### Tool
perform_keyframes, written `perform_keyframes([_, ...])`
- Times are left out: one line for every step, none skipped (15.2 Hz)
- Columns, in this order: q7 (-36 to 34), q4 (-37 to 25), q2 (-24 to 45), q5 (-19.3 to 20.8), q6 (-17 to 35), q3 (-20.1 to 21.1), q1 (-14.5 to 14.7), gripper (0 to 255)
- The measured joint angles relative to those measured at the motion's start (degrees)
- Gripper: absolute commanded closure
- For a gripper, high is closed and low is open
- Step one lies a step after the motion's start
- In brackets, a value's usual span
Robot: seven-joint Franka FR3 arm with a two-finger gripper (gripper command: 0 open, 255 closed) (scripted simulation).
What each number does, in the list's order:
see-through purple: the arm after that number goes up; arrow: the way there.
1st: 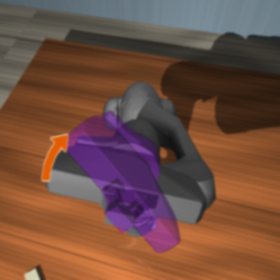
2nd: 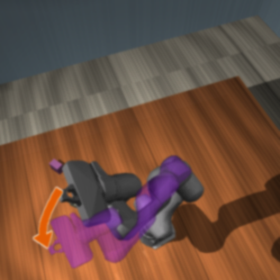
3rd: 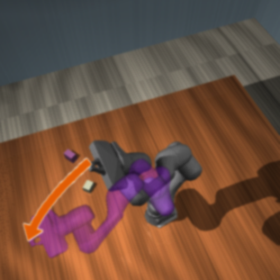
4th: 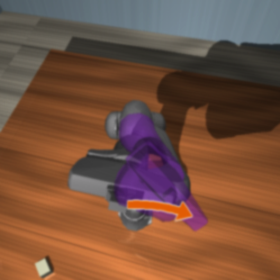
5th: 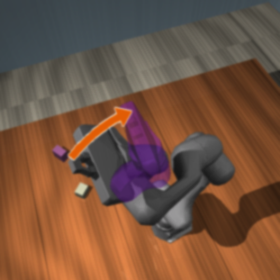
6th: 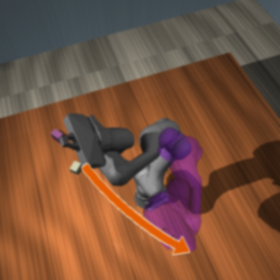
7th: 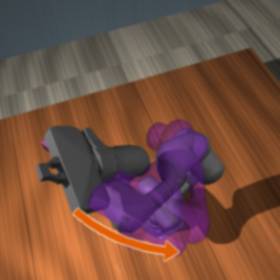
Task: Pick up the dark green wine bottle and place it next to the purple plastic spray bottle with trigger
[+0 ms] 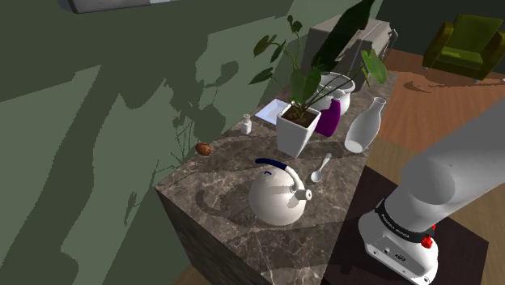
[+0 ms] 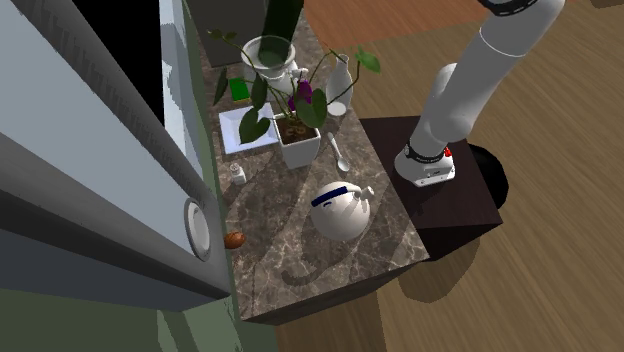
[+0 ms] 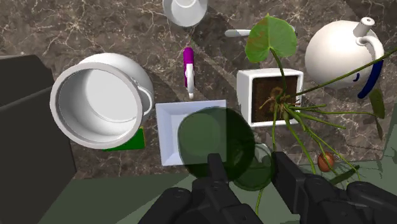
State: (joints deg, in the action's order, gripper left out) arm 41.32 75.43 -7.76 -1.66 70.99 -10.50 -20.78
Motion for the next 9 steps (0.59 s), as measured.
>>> perform_keyframes([1.3,-0.3,0.4,-0.1,0.0,-0.8,-0.5,255])
perform_keyframes([3.0,-1.6,1.4,-0.3,-0.3,-1.9,-1.2,255])
perform_keyframes([4.6,-3.1,2.7,-0.6,-0.7,-2.9,-1.9,255])
perform_keyframes([6.2,-4.9,4.0,-0.9,-1.2,-3.9,-2.7,255])
perform_keyframes([8.0,-6.3,5.3,-1.3,-1.6,-5.0,-3.5,255])
perform_keyframes([10.1,-7.8,6.5,-1.8,-1.9,-6.2,-4.6,255])
perform_keyframes([11.7,-8.8,7.4,-2.1,-2.2,-7.1,-5.4,255])
perform_keyframes([13.3,-11.5,9.5,-2.9,-3.0,-8.1,-6.4,255])
perform_keyframes([14.9,-13.3,11.0,-3.6,-3.5,-9.0,-7.4,255])
